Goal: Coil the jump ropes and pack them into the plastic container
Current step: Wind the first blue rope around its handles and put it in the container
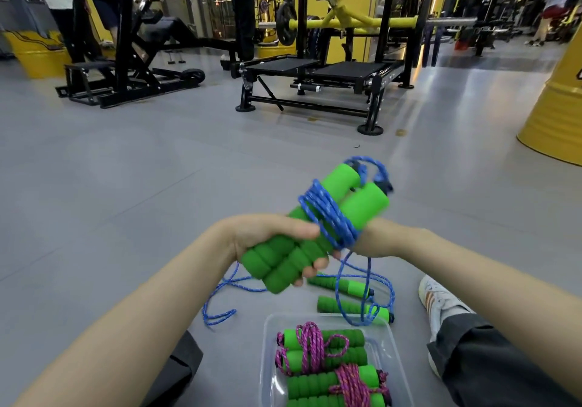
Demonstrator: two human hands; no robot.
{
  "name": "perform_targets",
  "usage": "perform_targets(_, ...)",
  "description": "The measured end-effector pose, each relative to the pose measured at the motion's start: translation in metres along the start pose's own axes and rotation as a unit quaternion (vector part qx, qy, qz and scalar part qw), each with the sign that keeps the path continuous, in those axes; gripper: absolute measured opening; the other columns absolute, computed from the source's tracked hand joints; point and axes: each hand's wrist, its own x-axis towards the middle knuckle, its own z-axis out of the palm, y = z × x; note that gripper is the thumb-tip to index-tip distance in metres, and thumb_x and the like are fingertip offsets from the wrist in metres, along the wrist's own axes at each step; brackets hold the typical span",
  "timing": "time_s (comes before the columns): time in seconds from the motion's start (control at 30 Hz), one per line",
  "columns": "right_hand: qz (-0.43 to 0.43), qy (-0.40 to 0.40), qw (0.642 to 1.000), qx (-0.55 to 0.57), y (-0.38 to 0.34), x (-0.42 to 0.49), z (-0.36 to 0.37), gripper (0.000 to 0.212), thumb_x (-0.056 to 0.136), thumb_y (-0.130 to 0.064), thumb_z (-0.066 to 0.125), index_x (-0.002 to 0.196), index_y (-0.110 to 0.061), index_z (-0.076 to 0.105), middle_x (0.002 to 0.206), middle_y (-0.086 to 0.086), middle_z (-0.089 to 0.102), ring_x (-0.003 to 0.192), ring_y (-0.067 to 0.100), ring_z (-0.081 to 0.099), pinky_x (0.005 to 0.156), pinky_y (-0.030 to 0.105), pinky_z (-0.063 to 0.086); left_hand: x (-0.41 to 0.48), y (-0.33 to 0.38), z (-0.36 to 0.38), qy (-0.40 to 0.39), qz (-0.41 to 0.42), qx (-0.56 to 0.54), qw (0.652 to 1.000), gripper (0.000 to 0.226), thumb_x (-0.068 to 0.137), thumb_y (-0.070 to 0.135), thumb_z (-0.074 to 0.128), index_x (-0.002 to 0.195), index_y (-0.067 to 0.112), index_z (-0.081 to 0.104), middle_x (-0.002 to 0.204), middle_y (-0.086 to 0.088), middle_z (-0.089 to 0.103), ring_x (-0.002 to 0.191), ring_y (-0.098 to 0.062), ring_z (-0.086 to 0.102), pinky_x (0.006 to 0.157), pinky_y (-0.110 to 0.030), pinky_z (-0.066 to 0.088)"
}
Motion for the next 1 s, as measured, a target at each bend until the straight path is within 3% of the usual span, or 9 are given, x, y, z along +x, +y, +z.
perform_targets(0.03, -0.025, -0.020, 0.999, 0.038, -0.021, -0.005, -0.008, 0.023, 0.096, -0.016, 0.042, 0.079, -0.018, 0.057, 0.080, 0.002, 0.060, 0.076, 0.009, 0.046, 0.070, 0.012, 0.042, -0.001, 0.000, -0.004, 0.033, 0.019, -0.034, 0.999, 0.082, 0.042, 0.053, 0.088, 0.100, 0.004, 0.059, 0.074, -0.003, 0.063, 0.062, -0.014, 0.059, 0.058, -0.026, 0.051)
perform_targets(0.13, -0.055, -0.054, 0.991, 0.106, -0.033, -0.003, -0.020, 0.015, 0.097, -0.022, 0.040, 0.092, -0.012, 0.050, 0.087, 0.010, 0.056, 0.064, 0.019, 0.057, 0.057, 0.024, 0.052, 0.000, -0.001, -0.011, 0.151, 0.041, -0.077, 0.985, 0.079, 0.048, 0.064, 0.080, 0.094, 0.003, 0.061, 0.070, -0.005, 0.061, 0.056, -0.015, 0.057, 0.053, -0.025, 0.051)
perform_targets(0.23, -0.033, -0.104, 0.990, 0.094, -0.027, -0.003, -0.035, 0.015, 0.093, -0.017, 0.042, 0.096, -0.011, 0.055, 0.080, 0.006, 0.050, 0.055, 0.011, 0.054, 0.049, 0.024, 0.052, 0.000, -0.006, -0.018, 0.244, 0.040, -0.091, 0.965, 0.073, 0.065, 0.070, 0.060, 0.093, 0.003, 0.060, 0.068, -0.005, 0.060, 0.053, -0.016, 0.057, 0.049, -0.025, 0.050)
perform_targets(0.33, -0.035, -0.153, 0.984, 0.090, -0.030, -0.011, -0.060, 0.015, 0.091, -0.014, 0.044, 0.091, -0.020, 0.057, 0.070, -0.005, 0.043, 0.047, 0.010, 0.051, 0.052, 0.021, 0.049, -0.003, -0.012, -0.026, 0.294, 0.006, -0.076, 0.953, 0.072, 0.059, 0.069, 0.063, 0.091, 0.004, 0.061, 0.068, -0.005, 0.059, 0.054, -0.016, 0.057, 0.050, -0.026, 0.050)
perform_targets(0.43, -0.041, -0.157, 0.984, 0.079, -0.030, -0.015, -0.077, 0.023, 0.088, -0.009, 0.043, 0.089, -0.023, 0.062, 0.066, -0.002, 0.040, 0.049, 0.009, 0.046, 0.053, 0.020, 0.050, -0.009, -0.020, -0.033, 0.321, -0.062, -0.013, 0.945, 0.067, 0.061, 0.065, 0.069, 0.092, 0.005, 0.061, 0.068, -0.004, 0.060, 0.055, -0.015, 0.059, 0.055, -0.026, 0.052)
perform_targets(0.63, -0.129, -0.055, 0.987, 0.077, -0.046, -0.017, -0.087, 0.032, 0.080, 0.001, 0.052, 0.095, -0.018, 0.073, 0.048, -0.021, 0.054, 0.052, -0.003, 0.049, 0.053, 0.007, 0.034, 0.003, -0.016, -0.011, 0.213, -0.172, 0.162, 0.948, 0.057, 0.050, 0.053, 0.076, 0.088, 0.013, 0.063, 0.075, -0.002, 0.064, 0.062, -0.012, 0.062, 0.061, -0.027, 0.055)
perform_targets(0.8, -0.151, -0.046, 0.977, 0.143, -0.048, -0.015, -0.082, 0.031, 0.082, -0.001, 0.054, 0.096, -0.021, 0.074, 0.049, -0.006, 0.042, 0.049, 0.010, 0.030, 0.049, 0.016, 0.029, 0.018, -0.005, 0.009, 0.079, -0.236, 0.287, 0.925, 0.054, 0.049, 0.053, 0.077, 0.087, 0.017, 0.067, 0.082, -0.002, 0.067, 0.069, -0.013, 0.066, 0.070, -0.030, 0.056)
perform_targets(0.9, -0.114, -0.075, 0.969, 0.206, -0.034, -0.015, -0.072, 0.030, 0.089, -0.006, 0.053, 0.106, -0.023, 0.071, 0.052, -0.008, 0.046, 0.048, 0.011, 0.038, 0.051, 0.017, 0.035, 0.013, -0.001, 0.008, 0.008, -0.208, 0.245, 0.947, 0.067, 0.044, 0.056, 0.086, 0.091, 0.013, 0.066, 0.082, -0.003, 0.069, 0.073, -0.016, 0.066, 0.075, -0.032, 0.057)
perform_targets(1.0, -0.081, -0.090, 0.935, 0.332, -0.028, -0.027, -0.069, 0.032, 0.089, -0.006, 0.056, 0.120, -0.014, 0.059, 0.056, -0.023, 0.057, 0.046, -0.006, 0.053, 0.052, 0.007, 0.040, 0.007, -0.007, -0.001, -0.041, -0.117, 0.132, 0.983, 0.077, 0.045, 0.058, 0.086, 0.097, 0.006, 0.061, 0.081, -0.004, 0.069, 0.073, -0.015, 0.067, 0.073, -0.030, 0.056)
